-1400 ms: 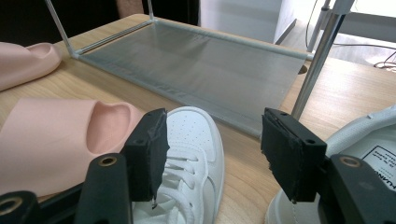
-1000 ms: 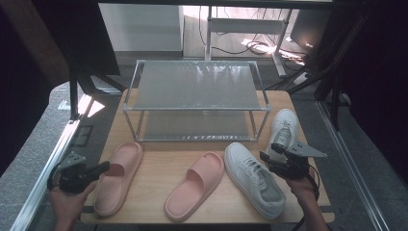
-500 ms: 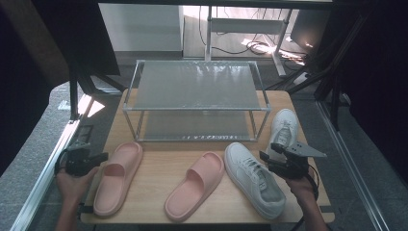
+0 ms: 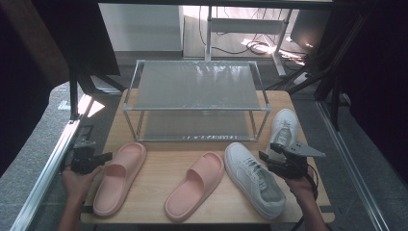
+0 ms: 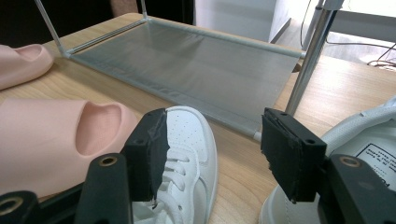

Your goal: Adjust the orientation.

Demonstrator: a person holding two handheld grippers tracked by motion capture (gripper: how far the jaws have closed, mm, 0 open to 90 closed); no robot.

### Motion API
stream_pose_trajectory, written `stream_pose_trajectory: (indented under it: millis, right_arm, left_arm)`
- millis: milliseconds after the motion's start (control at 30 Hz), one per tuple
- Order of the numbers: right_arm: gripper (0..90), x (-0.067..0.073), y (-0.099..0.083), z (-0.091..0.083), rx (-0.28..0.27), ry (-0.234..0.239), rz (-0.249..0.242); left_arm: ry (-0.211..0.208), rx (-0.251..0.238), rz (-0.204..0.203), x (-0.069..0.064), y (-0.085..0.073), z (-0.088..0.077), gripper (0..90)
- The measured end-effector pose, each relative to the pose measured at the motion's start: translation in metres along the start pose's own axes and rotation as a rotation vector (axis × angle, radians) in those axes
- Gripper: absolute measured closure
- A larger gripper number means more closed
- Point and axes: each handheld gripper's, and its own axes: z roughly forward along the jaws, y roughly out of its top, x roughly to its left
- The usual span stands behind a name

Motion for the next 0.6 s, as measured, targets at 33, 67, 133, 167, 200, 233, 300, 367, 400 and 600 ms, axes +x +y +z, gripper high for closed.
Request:
stream_pose_trajectory:
  millis: [33, 67, 133, 167, 200, 233, 300, 367, 400, 600]
  right_arm:
    - [42.2, 0.000, 0.000, 0.000, 0.000, 0.000, 0.000]
    - [42.2, 0.000, 0.000, 0.000, 0.000, 0.000, 0.000]
    - [42.2, 0.000, 0.000, 0.000, 0.000, -0.001, 0.001]
    - [42.2, -0.001, -0.001, 0.000, 0.000, -0.002, 0.002]
    - [42.2, -0.001, -0.001, 0.000, 0.001, -0.002, 0.002]
    - [42.2, -0.001, -0.001, 0.000, 0.001, -0.002, 0.002]
    - [42.2, -0.001, -0.001, 0.000, 0.004, -0.003, 0.001]
    - [42.2, -0.001, -0.001, 0.001, 0.003, -0.003, 0.002]
    - [42.3, -0.001, -0.001, 0.001, 0.003, -0.003, 0.002]
    - [42.2, -0.003, -0.003, 0.001, 0.008, -0.004, 0.005]
  left_arm:
    - [0.000, 0.000, 0.000, 0.000, 0.000, 0.000, 90.0]
    - [-0.007, 0.002, 0.006, -0.003, 0.000, 0.001, 90.0]
    - [-0.019, 0.009, 0.021, -0.009, 0.002, 0.004, 90.0]
    - [-0.030, 0.017, 0.039, -0.016, 0.004, 0.007, 90.0]
    - [-0.034, 0.022, 0.048, -0.019, 0.005, 0.008, 90.0]
    - [-0.034, 0.022, 0.048, -0.019, 0.005, 0.008, 90.0]
    - [-0.043, 0.029, 0.063, -0.025, 0.007, 0.011, 90.0]
    - [-0.054, 0.037, 0.077, -0.030, 0.009, 0.014, 90.0]
    - [-0.057, 0.039, 0.083, -0.033, 0.010, 0.016, 90.0]
    - [-0.067, 0.027, 0.101, -0.040, 0.014, 0.017, 86.9]
